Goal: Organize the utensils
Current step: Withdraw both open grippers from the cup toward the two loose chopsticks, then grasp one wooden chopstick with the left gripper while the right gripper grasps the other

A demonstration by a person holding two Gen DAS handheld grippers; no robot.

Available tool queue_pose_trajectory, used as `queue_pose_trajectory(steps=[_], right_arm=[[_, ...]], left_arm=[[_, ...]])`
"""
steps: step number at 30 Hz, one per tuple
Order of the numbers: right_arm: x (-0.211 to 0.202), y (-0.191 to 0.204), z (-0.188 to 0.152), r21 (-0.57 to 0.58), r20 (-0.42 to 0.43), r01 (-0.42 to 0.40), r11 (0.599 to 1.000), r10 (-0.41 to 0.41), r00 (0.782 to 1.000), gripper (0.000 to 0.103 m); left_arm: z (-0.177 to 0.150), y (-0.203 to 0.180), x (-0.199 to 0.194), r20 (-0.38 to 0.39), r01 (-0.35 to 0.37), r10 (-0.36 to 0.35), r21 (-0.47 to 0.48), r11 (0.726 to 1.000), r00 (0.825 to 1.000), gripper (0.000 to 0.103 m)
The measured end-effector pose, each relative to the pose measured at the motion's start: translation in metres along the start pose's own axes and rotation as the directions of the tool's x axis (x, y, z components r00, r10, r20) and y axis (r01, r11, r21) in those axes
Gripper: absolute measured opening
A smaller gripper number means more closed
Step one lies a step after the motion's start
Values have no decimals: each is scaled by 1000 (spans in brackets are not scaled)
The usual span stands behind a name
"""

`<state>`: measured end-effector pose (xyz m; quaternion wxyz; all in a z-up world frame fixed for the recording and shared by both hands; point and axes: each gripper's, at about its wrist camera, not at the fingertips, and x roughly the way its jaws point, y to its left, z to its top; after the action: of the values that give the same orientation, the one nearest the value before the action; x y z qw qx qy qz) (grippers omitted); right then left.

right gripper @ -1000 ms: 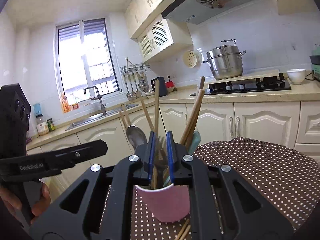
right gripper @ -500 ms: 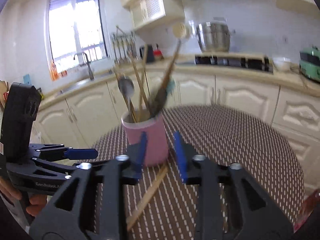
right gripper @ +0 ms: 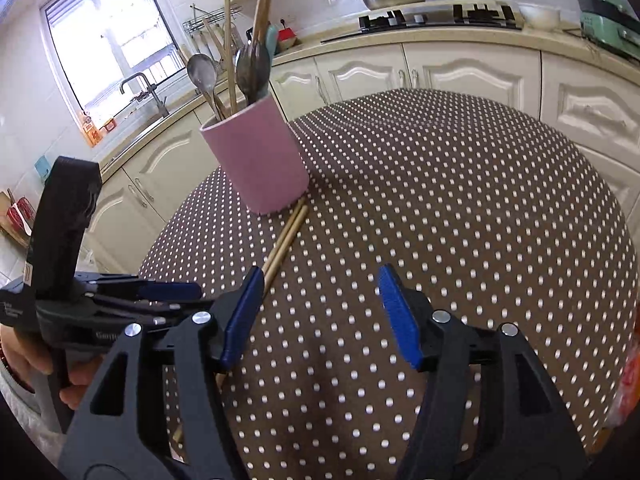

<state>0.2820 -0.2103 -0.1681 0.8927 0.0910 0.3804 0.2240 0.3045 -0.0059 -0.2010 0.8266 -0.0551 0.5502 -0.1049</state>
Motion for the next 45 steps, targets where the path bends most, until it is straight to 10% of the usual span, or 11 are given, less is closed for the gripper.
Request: queue_pose_trajectory(steps=[35, 42, 45], right_arm=[[-10, -8, -16, 43, -62, -2, 999, 5, 998, 65], [6, 1, -6, 43, -156, 25, 999, -18, 988, 65], [18, 11, 2, 32, -221, 29, 999, -21, 975, 65]], left_arm=[[16, -21, 26, 8, -183, 183, 91, 979, 983, 70], [23, -19, 22, 31, -166, 164, 86, 982, 986, 7], [19, -10, 14, 39, -98, 96, 36, 995, 995, 7]])
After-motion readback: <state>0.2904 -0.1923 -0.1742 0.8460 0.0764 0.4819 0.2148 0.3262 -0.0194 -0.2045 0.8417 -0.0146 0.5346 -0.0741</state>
